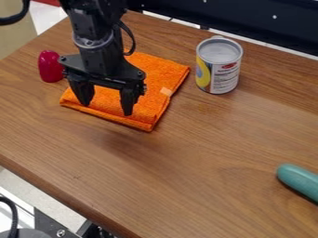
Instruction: Move the orange cloth to the bottom right corner of the table
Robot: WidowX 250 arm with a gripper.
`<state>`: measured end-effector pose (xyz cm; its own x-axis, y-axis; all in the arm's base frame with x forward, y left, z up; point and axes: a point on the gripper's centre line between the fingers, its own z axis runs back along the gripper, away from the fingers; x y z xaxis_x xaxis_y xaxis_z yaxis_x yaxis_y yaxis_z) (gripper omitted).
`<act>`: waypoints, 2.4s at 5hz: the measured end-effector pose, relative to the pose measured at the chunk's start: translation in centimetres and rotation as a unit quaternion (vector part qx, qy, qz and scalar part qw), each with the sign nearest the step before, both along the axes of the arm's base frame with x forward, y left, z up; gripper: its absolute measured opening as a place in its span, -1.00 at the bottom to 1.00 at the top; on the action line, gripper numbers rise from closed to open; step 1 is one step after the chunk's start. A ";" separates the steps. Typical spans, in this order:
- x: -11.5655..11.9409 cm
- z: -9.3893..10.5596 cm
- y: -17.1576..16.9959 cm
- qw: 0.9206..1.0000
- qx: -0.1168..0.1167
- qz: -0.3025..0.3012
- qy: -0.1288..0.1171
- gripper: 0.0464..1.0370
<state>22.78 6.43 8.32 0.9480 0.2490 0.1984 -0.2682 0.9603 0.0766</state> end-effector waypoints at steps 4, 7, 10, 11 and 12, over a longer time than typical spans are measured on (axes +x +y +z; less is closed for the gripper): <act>5.7 -0.9 1.4 0.994 0.011 0.101 -0.039 0.91; 8.2 -2.5 3.9 0.983 -0.034 0.171 -0.053 -0.30; 7.7 -4.2 3.4 0.982 -0.009 0.185 -0.038 -0.99; 7.2 -4.5 3.0 0.984 -0.011 0.176 -0.039 -0.99; 7.0 -4.6 2.4 0.983 -0.025 0.180 -0.037 -0.99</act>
<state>29.76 8.87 3.75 0.7808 0.5759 0.2422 -0.5936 0.8048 0.0001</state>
